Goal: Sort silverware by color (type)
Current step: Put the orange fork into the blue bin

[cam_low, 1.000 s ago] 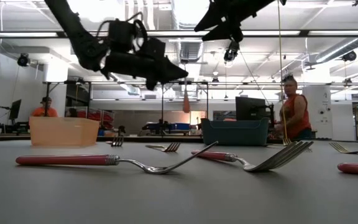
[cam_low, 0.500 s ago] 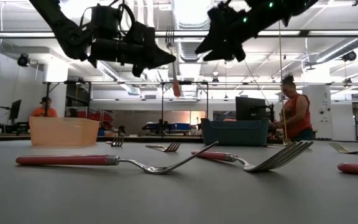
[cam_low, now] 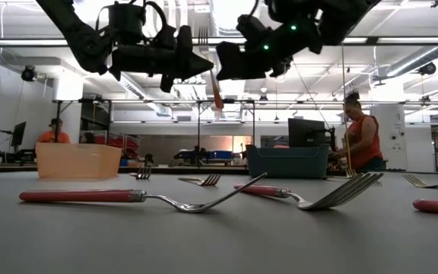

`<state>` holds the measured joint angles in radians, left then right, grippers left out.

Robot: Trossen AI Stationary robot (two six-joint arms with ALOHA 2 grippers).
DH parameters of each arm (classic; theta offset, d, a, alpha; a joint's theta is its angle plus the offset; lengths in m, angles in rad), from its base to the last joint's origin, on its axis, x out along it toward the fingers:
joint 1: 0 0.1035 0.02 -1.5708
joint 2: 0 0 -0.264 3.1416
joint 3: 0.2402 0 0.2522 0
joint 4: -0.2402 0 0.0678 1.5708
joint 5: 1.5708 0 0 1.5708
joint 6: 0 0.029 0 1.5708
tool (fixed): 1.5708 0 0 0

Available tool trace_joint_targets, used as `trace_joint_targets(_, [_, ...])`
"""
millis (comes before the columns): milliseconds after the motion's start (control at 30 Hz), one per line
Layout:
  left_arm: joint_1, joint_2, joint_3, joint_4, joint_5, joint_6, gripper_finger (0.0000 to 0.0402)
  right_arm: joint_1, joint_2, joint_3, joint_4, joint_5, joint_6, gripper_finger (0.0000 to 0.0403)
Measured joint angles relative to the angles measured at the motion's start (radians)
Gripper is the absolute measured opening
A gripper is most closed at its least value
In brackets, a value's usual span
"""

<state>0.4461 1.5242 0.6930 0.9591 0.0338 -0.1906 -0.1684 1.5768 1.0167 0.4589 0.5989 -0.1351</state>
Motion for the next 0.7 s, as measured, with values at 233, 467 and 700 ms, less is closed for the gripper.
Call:
trace_joint_targets(233, [0.0,0.0,0.0,0.0,0.002,-0.023,0.0,-0.002,0.07,0.09,-0.003,0.005,-0.049,0.0217])
trace_joint_targets(467, [-0.002,0.0,0.0,0.0,0.017,-0.056,0.0,-0.002,0.129,0.159,-0.005,0.031,-0.052,0.0217])
trace_joint_targets(700, [-0.002,0.0,0.0,-0.001,0.021,-0.056,0.0,-0.002,0.14,0.171,-0.007,0.085,-0.051,0.0216])
